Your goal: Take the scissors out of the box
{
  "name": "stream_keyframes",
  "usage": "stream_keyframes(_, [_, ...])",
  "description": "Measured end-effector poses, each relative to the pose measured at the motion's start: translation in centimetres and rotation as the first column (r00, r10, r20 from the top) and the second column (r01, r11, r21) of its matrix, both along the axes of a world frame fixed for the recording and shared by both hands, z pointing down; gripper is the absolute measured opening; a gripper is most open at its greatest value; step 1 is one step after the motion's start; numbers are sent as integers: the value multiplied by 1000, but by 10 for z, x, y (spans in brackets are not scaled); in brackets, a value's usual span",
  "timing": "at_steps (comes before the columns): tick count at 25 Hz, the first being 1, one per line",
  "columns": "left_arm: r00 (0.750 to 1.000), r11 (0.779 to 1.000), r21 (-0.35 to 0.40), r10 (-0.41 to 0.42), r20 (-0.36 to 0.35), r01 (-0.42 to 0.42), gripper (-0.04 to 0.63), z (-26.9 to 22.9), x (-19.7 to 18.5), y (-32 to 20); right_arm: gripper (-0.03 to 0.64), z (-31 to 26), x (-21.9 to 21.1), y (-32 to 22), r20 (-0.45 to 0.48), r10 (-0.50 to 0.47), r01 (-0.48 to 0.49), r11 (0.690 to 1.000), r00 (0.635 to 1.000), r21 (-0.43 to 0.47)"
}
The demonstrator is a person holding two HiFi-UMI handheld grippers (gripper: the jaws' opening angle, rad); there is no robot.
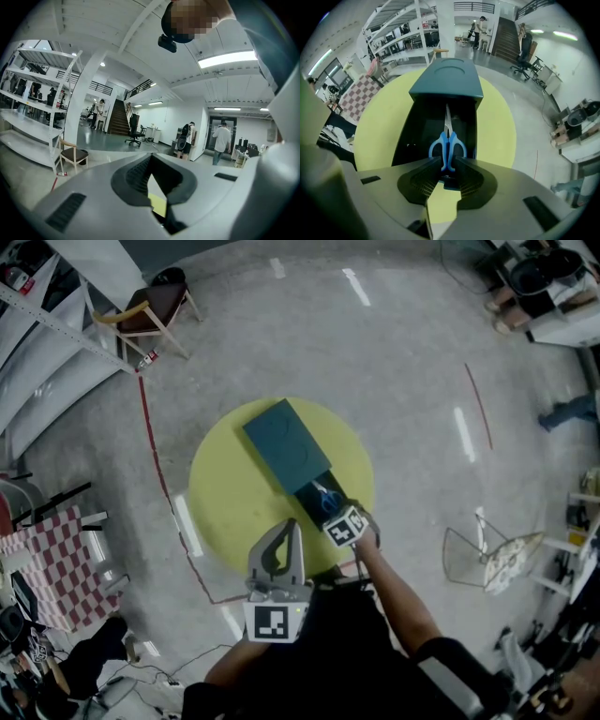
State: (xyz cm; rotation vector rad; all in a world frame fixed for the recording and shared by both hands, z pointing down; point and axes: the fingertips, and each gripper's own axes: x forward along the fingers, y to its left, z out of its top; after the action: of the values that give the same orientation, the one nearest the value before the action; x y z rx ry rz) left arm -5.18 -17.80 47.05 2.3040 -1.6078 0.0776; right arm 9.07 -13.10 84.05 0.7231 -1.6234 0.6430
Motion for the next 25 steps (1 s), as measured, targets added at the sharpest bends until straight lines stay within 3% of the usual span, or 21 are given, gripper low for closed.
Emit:
stream_keyframes(4, [1000,1000,-3,-5,4,6,-2,2,-1,-2,75,5,6,-3,-94,-56,56,998,994,-5])
stream_keyframes(14, [1000,999,-18,-27,-2,26,-2,5,-8,-1,75,30,-3,1,-142,-94,89,995,985,-47])
stream_keyframes(25, [1000,1000,-8,-21,5,21,-2,4,-10,8,64,23,-4,2,-105,-100,93,993,989,-70])
